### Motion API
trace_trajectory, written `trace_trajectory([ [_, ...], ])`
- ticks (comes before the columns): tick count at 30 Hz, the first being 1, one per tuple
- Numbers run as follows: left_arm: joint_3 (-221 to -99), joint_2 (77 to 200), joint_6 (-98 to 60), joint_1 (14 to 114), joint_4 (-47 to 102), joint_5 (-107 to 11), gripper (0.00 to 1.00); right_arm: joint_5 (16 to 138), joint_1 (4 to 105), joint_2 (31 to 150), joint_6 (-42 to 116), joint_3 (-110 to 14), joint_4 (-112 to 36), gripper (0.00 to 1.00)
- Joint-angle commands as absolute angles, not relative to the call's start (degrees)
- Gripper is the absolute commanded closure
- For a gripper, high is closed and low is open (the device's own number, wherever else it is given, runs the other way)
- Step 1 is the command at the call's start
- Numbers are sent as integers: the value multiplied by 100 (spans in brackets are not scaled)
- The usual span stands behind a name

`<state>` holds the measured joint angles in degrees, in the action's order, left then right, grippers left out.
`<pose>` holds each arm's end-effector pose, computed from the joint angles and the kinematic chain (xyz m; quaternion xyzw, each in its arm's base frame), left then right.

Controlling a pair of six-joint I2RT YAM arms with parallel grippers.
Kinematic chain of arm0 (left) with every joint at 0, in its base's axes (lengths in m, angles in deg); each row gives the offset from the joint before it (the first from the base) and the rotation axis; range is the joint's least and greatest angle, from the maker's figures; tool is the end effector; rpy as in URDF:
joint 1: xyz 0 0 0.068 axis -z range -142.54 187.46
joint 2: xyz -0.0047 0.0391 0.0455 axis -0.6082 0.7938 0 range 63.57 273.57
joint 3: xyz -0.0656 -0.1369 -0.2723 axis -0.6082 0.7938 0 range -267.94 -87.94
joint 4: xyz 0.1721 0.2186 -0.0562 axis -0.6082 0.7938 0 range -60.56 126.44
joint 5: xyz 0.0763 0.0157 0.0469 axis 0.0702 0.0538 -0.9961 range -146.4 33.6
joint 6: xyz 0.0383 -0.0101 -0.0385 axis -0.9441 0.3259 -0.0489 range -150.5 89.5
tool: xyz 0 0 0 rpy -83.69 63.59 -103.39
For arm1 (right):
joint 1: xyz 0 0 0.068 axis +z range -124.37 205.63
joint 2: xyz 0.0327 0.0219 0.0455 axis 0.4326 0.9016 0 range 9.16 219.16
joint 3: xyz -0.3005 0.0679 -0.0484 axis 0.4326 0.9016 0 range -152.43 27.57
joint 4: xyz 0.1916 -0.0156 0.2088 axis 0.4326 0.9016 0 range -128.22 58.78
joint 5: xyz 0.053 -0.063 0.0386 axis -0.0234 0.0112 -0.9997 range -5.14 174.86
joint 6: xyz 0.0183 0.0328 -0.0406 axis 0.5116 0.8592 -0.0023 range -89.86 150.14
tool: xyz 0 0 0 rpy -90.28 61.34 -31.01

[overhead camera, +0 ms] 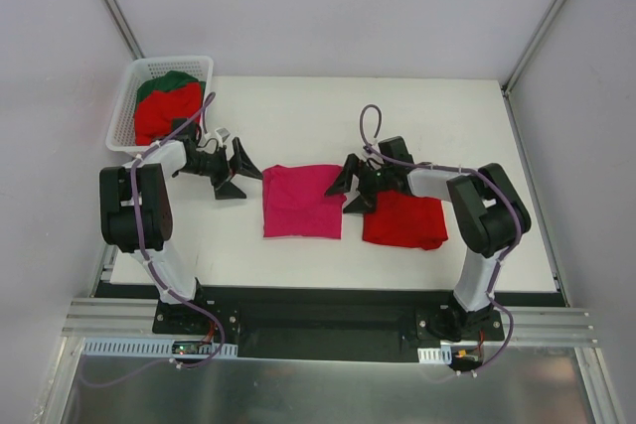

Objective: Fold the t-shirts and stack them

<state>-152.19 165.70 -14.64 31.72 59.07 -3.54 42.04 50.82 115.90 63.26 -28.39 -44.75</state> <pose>0.3710 0.0072 0.2039 -0.0793 0.8790 -0.4503 0.1354 0.3482 0.1921 0.1636 -0.0822 0.8655 0.4701 0.1523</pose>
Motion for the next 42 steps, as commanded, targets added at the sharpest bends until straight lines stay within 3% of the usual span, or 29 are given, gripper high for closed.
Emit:
trace_trajectory([
  [1, -15069, 16429, -1494, 3113, 5678, -51, 1, 4381, 5068, 11173, 6003, -3008, -3534, 4],
  [8, -14859, 16491, -1398, 3113, 5256, 195, 1, 4751, 4946, 10979, 5695, -2921, -3048, 4],
  [17, -14621, 16649, -1345, 3113, 4817, 310, 1, 4198, 4708, 11392, 6520, -2454, -5225, 4],
  [27, -14314, 16965, -1239, 3131, 4229, 564, 1, 3626, 4708, 11911, 7232, -2402, -6625, 4],
  [42, -14208, 17229, -932, 3228, 3402, 749, 1, 3512, 4699, 11753, 7154, -2121, -6652, 4],
])
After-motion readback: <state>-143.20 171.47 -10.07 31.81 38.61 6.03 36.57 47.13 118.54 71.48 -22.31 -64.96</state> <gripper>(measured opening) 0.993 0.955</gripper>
